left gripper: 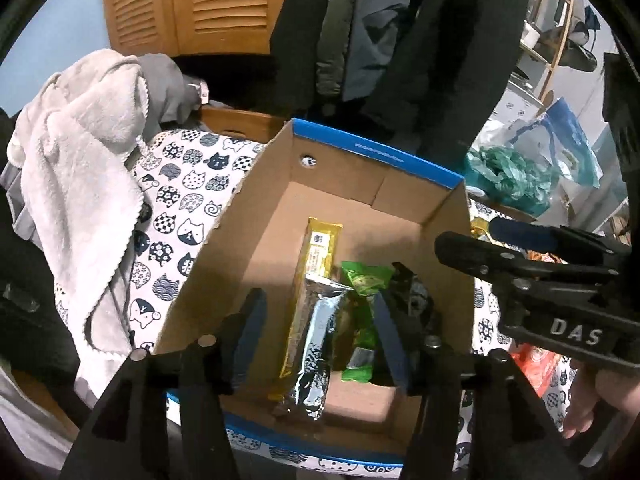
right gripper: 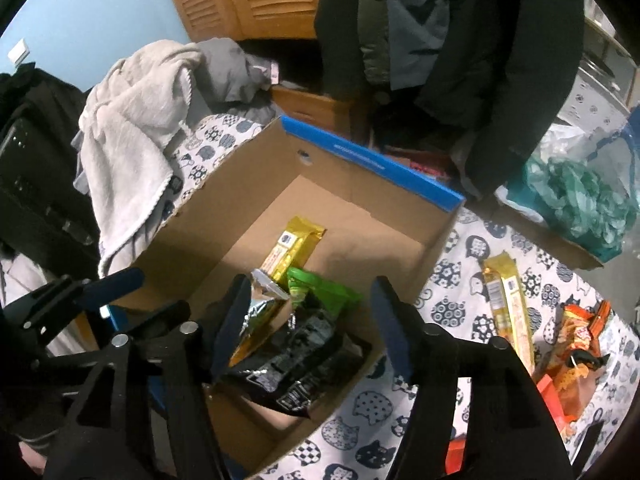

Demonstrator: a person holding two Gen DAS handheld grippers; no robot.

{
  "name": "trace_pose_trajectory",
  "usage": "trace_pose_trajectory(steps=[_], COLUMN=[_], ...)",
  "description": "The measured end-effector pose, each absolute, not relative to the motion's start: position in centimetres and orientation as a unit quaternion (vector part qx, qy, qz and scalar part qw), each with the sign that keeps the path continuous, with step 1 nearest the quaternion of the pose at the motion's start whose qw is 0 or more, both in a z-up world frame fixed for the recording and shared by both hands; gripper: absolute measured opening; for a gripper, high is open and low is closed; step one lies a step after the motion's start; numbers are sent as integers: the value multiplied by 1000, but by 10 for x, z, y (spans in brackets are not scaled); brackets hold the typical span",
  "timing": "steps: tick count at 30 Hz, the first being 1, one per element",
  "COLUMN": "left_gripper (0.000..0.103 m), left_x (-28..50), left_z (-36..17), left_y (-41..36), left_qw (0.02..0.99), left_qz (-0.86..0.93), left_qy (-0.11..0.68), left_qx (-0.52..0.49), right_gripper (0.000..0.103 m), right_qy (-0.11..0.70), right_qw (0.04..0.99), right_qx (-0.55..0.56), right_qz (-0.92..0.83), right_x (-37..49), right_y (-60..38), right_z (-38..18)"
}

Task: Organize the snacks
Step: 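Carry silver bar and black packet into the box and release both, then move both tools back over the remaining snack pile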

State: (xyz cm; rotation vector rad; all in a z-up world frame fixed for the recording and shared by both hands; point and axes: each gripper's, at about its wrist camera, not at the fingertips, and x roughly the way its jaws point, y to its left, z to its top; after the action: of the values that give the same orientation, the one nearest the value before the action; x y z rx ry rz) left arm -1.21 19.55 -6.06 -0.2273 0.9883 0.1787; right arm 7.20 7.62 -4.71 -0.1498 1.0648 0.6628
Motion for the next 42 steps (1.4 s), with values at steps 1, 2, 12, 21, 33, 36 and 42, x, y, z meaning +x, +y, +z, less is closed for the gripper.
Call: trace_pose_trajectory(steps=[1, 2, 12, 21, 33, 36, 42], left_gripper=[64, 64, 74, 76, 79, 81, 81], left_x=[-12, -12, -8, -6, -1, 0, -1], left_z=[-60, -60, -51, -48, -47, -48, -51], left_y=[194, 192, 158, 127, 70, 56, 20], left_qw=[871, 871, 877, 875, 877, 876, 869], left_qz=[84, 82, 50, 11, -31, -43, -77], left_qy=[472, 472, 469, 476, 479, 481, 489], left_qx=[-109, -109, -88, -85, -30, -19, 11], right_gripper=[74, 75, 81, 82, 82, 82, 82], right_qy=[495, 493, 491, 487, 491, 492, 495], right_qw=[810, 813, 823, 835, 846, 848, 851], right_qx=[-70, -70, -66, -63, -67, -69, -60], right_qz=[306, 301, 278, 246, 198, 186, 164], right_x=[72, 71, 63, 55, 39, 37, 33], right_y=[72, 67, 22, -33, -106, -123, -157], right_z=[-45, -44, -34, -27, -29, -30, -35])
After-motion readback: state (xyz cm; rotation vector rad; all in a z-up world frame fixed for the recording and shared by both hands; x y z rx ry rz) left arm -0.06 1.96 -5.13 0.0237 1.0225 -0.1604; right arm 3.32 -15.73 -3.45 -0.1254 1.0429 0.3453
